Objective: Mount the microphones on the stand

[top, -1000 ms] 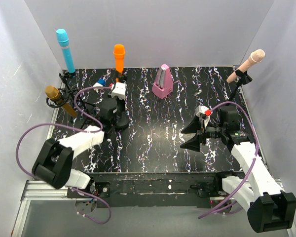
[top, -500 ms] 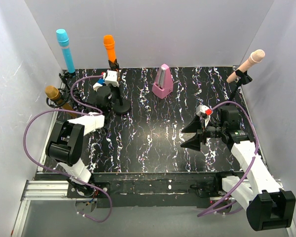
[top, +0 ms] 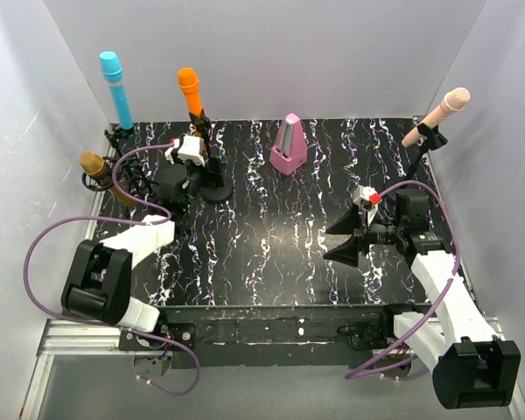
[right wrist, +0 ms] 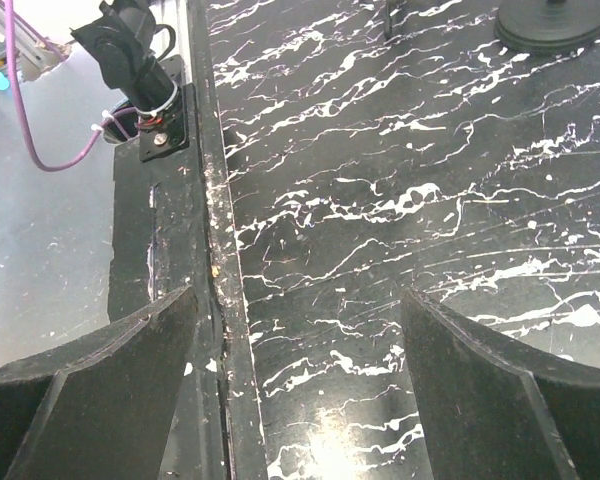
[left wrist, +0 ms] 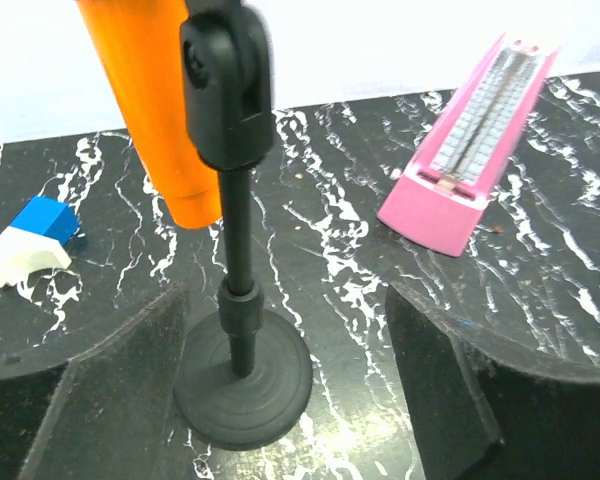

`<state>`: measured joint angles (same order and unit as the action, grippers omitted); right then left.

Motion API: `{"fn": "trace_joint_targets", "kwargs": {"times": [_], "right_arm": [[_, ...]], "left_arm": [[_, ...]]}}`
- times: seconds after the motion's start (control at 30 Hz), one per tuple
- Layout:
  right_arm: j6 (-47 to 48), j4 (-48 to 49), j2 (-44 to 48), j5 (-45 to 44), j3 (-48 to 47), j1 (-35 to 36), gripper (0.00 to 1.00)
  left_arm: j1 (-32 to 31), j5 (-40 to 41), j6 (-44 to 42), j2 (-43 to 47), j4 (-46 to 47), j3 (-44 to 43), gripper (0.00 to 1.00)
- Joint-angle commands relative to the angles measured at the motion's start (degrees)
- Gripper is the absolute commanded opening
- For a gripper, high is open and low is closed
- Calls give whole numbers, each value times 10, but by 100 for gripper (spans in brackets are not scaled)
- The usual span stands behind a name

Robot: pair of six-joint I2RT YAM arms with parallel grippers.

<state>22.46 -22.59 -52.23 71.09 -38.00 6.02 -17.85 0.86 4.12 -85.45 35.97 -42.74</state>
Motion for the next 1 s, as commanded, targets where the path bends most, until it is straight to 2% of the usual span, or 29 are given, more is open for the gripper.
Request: {"fn": "trace_joint_targets", "kwargs": {"times": [0.0,0.2,0.23,0.3,0.47,0.53,0.6,0.63,0.7,0.77,0.87,0.97], "right_arm": [[33,-19,18,21,5,-19,89],[75,-66,36,13,-8,-45,89],[75,-75,40,-1,-15,-48,89],[73,-116,41,-49,-61,-47,89],[40,-246,51,-241,-216,-49,89],[-65,-195,75,-362,-254,-50,93],[-218,-150,95,-575,-284,-53,97],[-221,-161,89,-612,-314,-55,97],[-253,-198,71,-631,-370,-86,98],[-257,-221,65,-610,-402,-94,98],[-261,-227,76,-571,-413,-108,98],[-270,-230,85,-579,-419,-113,98]], "left_arm": [[0,-53,25,82,-65,13,83],[0,-126,81,205,-244,2,95],[-1,-136,88,231,-280,0,98],[-1,-159,101,284,-345,-8,98],[0,-195,165,397,-530,-66,98],[-1,-228,180,421,-583,-106,98],[-1,-252,190,436,-620,-139,98],[-1,-257,192,442,-637,-157,98],[-1,-255,190,445,-669,-187,98],[0,-244,181,443,-698,-215,98],[-1,-226,165,431,-737,-255,98],[-1,-215,157,419,-763,-291,98]]}}
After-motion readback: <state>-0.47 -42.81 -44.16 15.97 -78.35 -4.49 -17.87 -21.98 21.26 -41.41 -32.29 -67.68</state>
